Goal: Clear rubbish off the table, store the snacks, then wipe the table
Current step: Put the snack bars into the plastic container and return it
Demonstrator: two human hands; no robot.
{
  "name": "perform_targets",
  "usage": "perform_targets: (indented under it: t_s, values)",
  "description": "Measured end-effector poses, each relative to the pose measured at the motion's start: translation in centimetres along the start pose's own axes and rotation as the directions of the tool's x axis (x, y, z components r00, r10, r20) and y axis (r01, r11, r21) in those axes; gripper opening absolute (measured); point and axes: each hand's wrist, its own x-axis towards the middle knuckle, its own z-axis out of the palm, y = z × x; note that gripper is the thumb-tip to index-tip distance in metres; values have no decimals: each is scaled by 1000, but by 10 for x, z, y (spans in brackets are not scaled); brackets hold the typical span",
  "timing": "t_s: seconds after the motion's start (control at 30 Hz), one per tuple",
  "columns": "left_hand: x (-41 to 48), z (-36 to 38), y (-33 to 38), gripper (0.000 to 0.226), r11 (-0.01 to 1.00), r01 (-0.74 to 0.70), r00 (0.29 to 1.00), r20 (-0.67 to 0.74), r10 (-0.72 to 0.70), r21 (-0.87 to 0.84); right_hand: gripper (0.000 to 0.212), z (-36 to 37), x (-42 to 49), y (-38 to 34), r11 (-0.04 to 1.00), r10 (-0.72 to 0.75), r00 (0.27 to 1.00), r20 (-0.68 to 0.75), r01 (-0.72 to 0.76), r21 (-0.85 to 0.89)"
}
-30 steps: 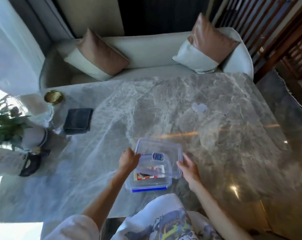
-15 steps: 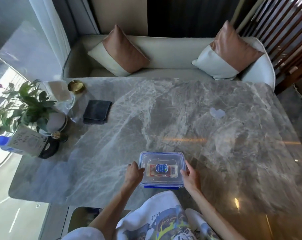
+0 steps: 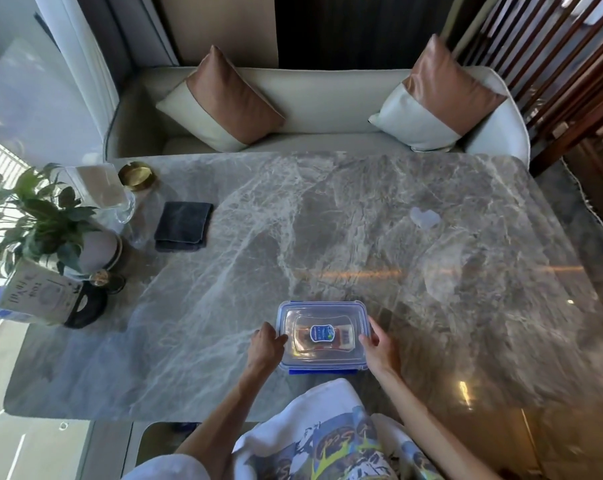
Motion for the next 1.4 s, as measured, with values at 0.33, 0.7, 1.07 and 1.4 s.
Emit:
perform_targets:
  t_s: [0.33, 0.7, 1.07, 1.4]
  values:
    - [9, -9, 27, 50, 962, -1, 997, 72, -20, 275, 78, -3, 21, -11, 991, 130, 986, 109, -125, -45]
    - [68, 1, 87, 69, 808, -373, 906, 366, 211, 456, 127, 20, 15, -21, 866, 500, 839, 214, -475, -158]
    - [74, 8, 84, 53, 717, -513, 856, 352, 380, 472, 114, 22, 18, -22, 840, 536, 820, 198, -542, -29]
    - [67, 18, 76, 48, 761, -475, 880, 241, 410, 441, 119, 26, 19, -18, 817, 571, 799, 186, -576, -33]
